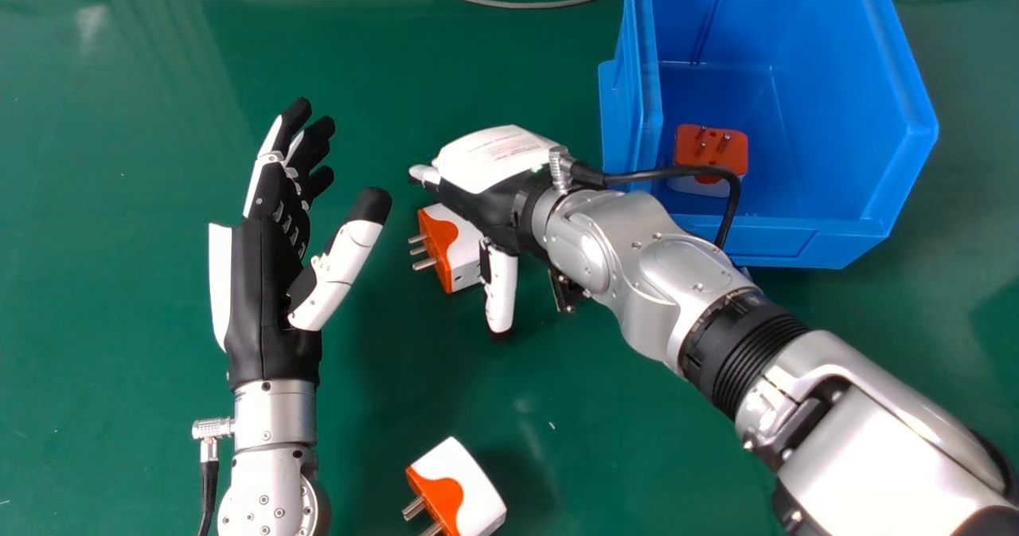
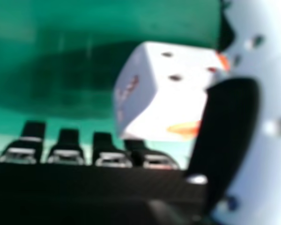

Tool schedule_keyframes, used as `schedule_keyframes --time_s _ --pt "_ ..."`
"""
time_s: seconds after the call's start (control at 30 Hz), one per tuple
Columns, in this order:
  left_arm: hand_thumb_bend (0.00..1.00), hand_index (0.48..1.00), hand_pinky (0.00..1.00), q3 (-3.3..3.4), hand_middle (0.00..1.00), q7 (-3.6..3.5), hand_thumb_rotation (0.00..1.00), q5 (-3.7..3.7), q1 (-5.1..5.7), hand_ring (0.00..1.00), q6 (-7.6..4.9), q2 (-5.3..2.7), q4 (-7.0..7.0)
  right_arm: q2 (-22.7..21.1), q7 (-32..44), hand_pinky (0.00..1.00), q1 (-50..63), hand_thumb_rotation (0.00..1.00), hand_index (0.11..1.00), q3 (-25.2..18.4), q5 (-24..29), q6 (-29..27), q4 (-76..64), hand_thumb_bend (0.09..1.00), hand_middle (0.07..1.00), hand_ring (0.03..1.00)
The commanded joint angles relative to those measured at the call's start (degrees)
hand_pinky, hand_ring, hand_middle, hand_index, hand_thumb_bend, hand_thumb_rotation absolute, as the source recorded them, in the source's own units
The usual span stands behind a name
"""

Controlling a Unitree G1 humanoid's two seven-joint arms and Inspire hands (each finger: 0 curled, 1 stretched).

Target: Pick all objects and put in blue box

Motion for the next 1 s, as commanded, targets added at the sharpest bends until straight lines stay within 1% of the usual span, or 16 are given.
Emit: schedule_keyframes --time_s 0.0,0.03,0.07,0.1,0.17,0.2,0.27,0.37,0.47,0.53,0.57,0.63,0.73,0.8,0.9,0.97 --pt "0.87 0.883 0.88 -0.31 0.87 -0.11 0.59 0.12 0.18 0.89 -0.55 0.06 -0.75 0.5 -2.2 1.0 -3.2 0.11 0.972 0.4 -0.3 -1.6 1.0 1.0 0.998 0.998" --pt "0.87 0.882 0.88 -0.36 0.87 -0.08 0.59 0.16 0.16 0.89 -0.53 0.1 -0.75 0.6 -2.9 1.0 -3.4 0.11 0.971 0.6 -0.5 -2.2 1.7 1.0 0.999 0.998" --pt "0.87 0.882 0.88 -0.37 0.87 -0.32 0.59 -0.05 0.16 0.89 -0.51 0.07 -0.77 0.7 -3.6 1.0 -3.5 0.11 0.971 0.8 -0.6 -2.7 2.4 1.0 0.999 0.998" --pt "0.87 0.883 0.88 -0.39 0.87 -0.31 0.59 -0.03 0.16 0.89 -0.45 0.09 -0.8 0.8 -4.2 1.0 -3.7 0.12 0.97 0.9 -0.7 -3.2 3.1 1.0 0.999 0.999" --pt "0.87 0.885 0.88 -0.43 0.87 0.15 0.59 0.42 0.09 0.89 -0.48 0.16 -0.87 1.0 -5.6 1.0 -3.9 0.12 0.966 1.0 -0.6 -4.2 4.2 1.0 1.0 0.999" --pt "0.87 0.885 0.88 -0.42 0.87 0.29 0.59 0.48 0.04 0.89 -0.54 0.15 -0.85 1.1 -6.2 1.0 -4.0 0.12 0.964 1.2 -0.7 -4.6 4.7 1.0 1.0 1.0" --pt "0.87 0.885 0.88 -0.38 0.87 0.28 0.59 0.29 -0.05 0.89 -0.52 0.07 -0.72 1.3 -7.5 1.0 -4.2 0.11 0.959 1.6 -0.9 -5.4 5.7 1.0 1.0 1.0" --pt "0.87 0.884 0.88 -0.45 0.87 0.69 0.6 0.73 -0.18 0.89 -0.58 0.24 -0.48 1.5 -8.7 0.97 -4.7 0.1 0.95 2.2 -1.3 -6.2 7.0 0.992 0.997 1.0" --pt "0.87 0.884 0.88 -0.5 0.87 0.54 0.6 0.56 -0.1 0.89 -0.25 0.19 -0.7 1.7 -9.9 0.95 -4.9 0.07 0.939 2.9 -1.6 -6.8 7.8 0.976 0.991 0.994" --pt "0.88 0.884 0.88 -0.5 0.87 0.29 0.6 0.35 -0.15 0.89 -0.24 0.2 -0.73 1.8 -10.5 0.94 -5.0 0.06 0.935 2.9 -1.7 -7.3 8.1 0.964 0.987 0.989" --pt "0.88 0.884 0.88 -0.51 0.87 0.51 0.6 0.58 -0.24 0.89 -0.38 0.26 -0.68 1.8 -11.0 0.94 -4.9 0.06 0.935 2.9 -1.9 -7.6 8.2 0.964 0.987 0.989" --pt "0.88 0.885 0.88 -0.55 0.87 1.04 0.6 1.07 -0.38 0.89 -0.59 0.38 -0.56 1.8 -11.8 0.92 -4.9 0.04 0.92 2.9 -2.0 -8.0 8.3 0.923 0.973 0.971" --pt "0.88 0.884 0.88 -0.61 0.87 1.31 0.6 1.15 -0.51 0.89 -0.63 0.37 -0.47 1.7 -12.0 0.88 -4.7 0.02 0.895 2.5 -1.5 -8.6 8.3 0.836 0.954 0.945" --pt "0.88 0.883 0.88 -0.66 0.87 1.05 0.61 0.87 -0.51 0.89 -0.56 0.35 -0.5 1.5 -11.8 0.84 -4.8 0.01 0.874 2.6 -1.7 -9.1 8.2 0.752 0.937 0.923" --pt "0.88 0.884 0.88 -0.71 0.87 1.14 0.6 0.86 -0.68 0.89 -0.71 0.3 -0.36 1.1 -11.7 0.82 -4.9 0.01 0.86 2.8 -2.0 -9.7 8.2 0.722 0.928 0.911" --pt "0.88 0.884 0.88 -0.7 0.87 0.74 0.6 0.43 -0.73 0.89 -0.52 0.21 -0.38 0.9 -11.7 0.8 -4.8 0.0 0.842 3.0 -2.2 -9.9 8.0 0.707 0.918 0.899"
